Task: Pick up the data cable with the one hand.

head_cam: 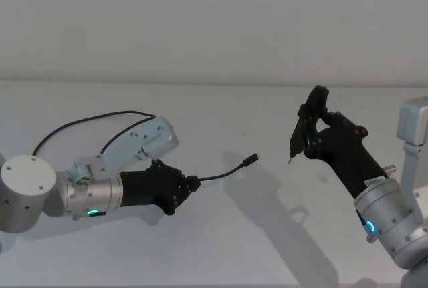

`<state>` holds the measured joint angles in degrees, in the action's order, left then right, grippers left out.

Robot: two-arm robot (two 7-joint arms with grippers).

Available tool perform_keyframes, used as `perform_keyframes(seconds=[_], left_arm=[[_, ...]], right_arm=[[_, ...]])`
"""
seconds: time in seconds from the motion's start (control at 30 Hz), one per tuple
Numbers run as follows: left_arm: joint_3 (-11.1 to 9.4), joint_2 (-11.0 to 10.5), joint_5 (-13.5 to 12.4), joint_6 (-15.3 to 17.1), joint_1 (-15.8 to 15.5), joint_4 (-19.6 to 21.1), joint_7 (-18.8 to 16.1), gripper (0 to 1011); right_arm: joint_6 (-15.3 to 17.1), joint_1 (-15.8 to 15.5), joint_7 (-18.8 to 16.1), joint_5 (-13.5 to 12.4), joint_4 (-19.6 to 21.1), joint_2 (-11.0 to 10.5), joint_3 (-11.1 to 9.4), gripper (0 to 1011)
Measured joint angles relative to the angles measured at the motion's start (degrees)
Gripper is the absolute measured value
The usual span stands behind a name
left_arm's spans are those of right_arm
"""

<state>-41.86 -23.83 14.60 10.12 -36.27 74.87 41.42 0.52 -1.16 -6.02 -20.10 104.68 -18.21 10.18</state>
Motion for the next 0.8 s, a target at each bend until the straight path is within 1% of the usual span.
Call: perform_keyframes(seconds=[0.13,0.4,0.5,0.8], left_arm=[[0.12,-0.62,0.13,-1.48,0.05,0.93,0.65,61],[0.25,-1.22,0.36,-3.01,0.10,1.85,1.30,61],[0.28,-1.39,0.42,-3.41,0.12,2.09,1.47,60],[0.34,-1.65,0.52,-4.12,0.16,2.51,1.76,61]], right_arm=[[-0.18,0.02,-0.78,-1.50,0.62,0.52,-0.68,274],[-0.20,0.34,-2.01,-3.87,0.83,1.62,-1.46,274],[-0.11,0.70,-2.70,-5.18,0.42,2.26,-1.77,275],[0.02,1.98,-3.87,-7.52,-1.71,3.34,-1.92,274]])
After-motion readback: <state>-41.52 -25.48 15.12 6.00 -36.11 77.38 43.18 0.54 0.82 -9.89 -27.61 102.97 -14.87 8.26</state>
